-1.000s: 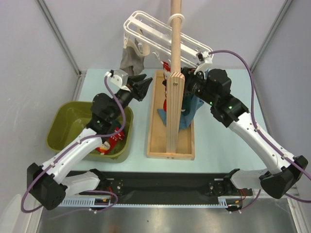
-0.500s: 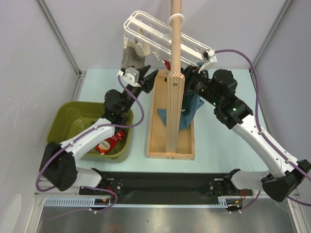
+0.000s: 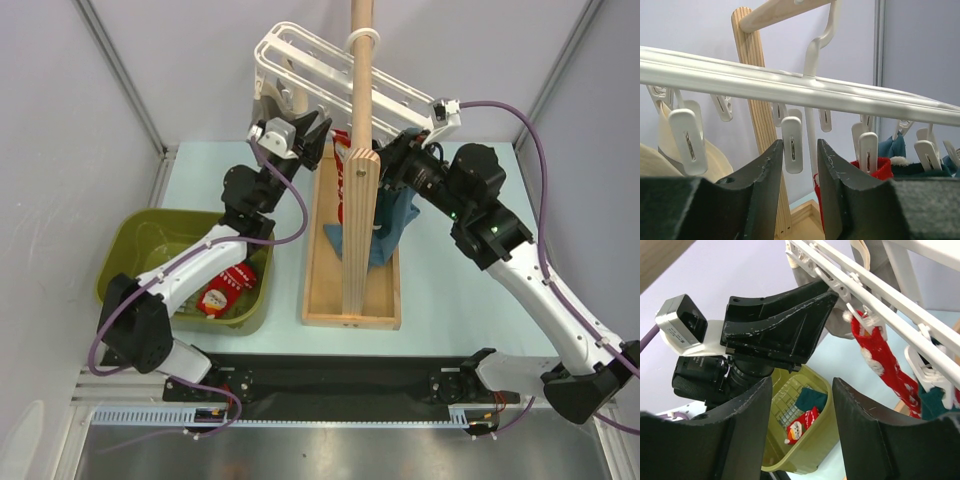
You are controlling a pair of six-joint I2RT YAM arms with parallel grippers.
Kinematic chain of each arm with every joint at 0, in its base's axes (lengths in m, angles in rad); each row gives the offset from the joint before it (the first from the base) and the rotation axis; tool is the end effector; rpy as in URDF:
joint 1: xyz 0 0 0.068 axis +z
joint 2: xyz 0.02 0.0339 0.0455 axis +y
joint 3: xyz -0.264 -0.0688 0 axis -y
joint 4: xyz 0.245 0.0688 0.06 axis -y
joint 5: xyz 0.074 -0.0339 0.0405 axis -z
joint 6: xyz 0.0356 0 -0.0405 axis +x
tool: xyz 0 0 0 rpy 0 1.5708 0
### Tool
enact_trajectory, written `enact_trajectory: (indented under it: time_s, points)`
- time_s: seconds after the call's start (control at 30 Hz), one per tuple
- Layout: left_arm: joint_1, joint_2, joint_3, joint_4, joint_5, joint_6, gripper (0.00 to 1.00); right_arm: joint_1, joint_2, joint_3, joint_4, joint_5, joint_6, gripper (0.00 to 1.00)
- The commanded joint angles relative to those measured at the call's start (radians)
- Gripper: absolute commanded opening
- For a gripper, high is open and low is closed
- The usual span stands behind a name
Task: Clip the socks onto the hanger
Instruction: Open the clamp at the hanger.
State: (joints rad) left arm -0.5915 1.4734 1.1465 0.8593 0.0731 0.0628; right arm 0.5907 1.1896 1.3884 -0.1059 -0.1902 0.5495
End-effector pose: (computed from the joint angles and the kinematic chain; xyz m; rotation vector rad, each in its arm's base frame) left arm 0.2808 -0.1917 0.4100 0.4014 0.9736 -0.5176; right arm 0.2110 0.1496 0.4759 -0.1959 1.5603 1.0520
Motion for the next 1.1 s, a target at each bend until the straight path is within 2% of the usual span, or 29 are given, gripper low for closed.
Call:
enact_trajectory:
  time_s: [0.0,0.37,0.57,0.8,1.07]
  points:
    - [0.002,0.019,0.056,0.031,0.013,0.019,0.38,-0.002,0.013,0.014,0.061,-0.031,0.012,0.56]
    - [0.004,0.033,0.059,0.010,0.002,0.026,0.33,0.011,0.079,0.049,0.144,-0.046,0.061,0.53]
    - [0.007,0.048,0.076,0.001,-0.022,0.020,0.35,0.026,0.119,0.087,0.163,-0.048,0.067,0.51]
    - [0.015,0.013,0.056,-0.037,-0.003,0.006,0.20,0.027,0.142,0.098,0.207,-0.020,0.070,0.47]
    - [0.027,-0.068,0.048,-0.189,0.050,-0.044,0.14,0.029,0.222,0.141,0.308,-0.035,0.082,0.46]
